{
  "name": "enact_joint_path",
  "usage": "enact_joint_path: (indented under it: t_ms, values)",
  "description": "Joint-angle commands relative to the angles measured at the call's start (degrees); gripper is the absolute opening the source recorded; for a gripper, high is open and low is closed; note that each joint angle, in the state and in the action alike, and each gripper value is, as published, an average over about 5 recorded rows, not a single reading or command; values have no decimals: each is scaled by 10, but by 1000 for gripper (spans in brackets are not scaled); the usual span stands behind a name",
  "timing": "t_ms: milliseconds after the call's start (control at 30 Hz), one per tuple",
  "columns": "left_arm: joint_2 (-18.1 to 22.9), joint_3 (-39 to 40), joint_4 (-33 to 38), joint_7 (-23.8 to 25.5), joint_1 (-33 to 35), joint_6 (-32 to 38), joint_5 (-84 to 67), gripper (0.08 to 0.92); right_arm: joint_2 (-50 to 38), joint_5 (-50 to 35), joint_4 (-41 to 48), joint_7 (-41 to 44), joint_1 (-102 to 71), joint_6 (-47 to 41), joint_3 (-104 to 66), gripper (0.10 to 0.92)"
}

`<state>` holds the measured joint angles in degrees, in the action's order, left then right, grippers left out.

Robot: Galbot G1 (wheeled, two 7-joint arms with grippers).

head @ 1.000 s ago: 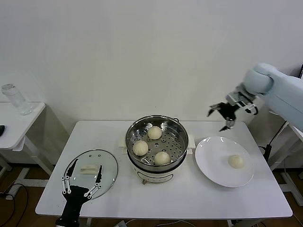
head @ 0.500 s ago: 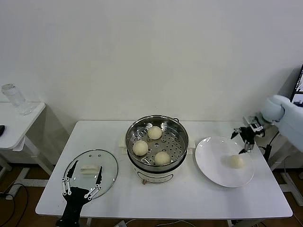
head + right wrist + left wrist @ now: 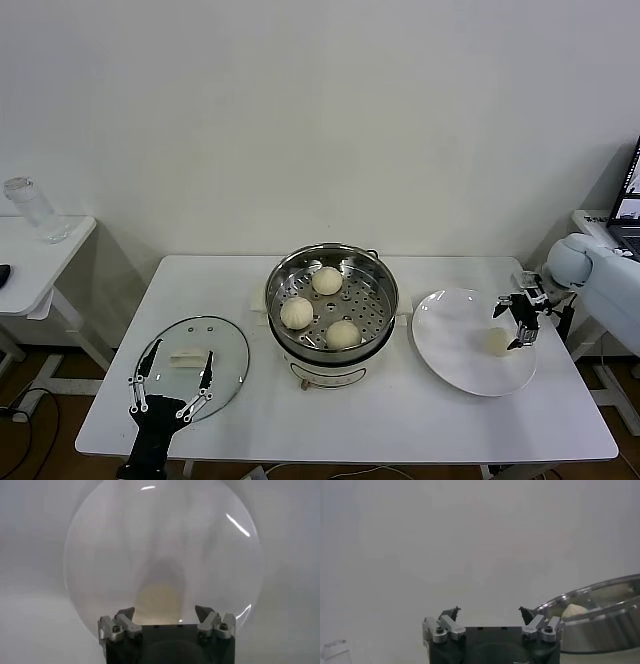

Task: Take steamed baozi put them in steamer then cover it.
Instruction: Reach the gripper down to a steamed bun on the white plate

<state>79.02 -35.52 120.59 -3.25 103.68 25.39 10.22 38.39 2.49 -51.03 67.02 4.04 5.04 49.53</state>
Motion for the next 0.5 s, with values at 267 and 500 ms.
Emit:
enact_joint_path:
  t_ms: [267, 500]
  values:
    - [0, -3, 2, -2, 1, -2, -1, 823, 16, 14, 29, -10, -28, -2, -14, 823]
    - [1, -3, 2, -2, -1, -2, -1, 823, 26, 16, 41, -17, -27, 2, -13, 821]
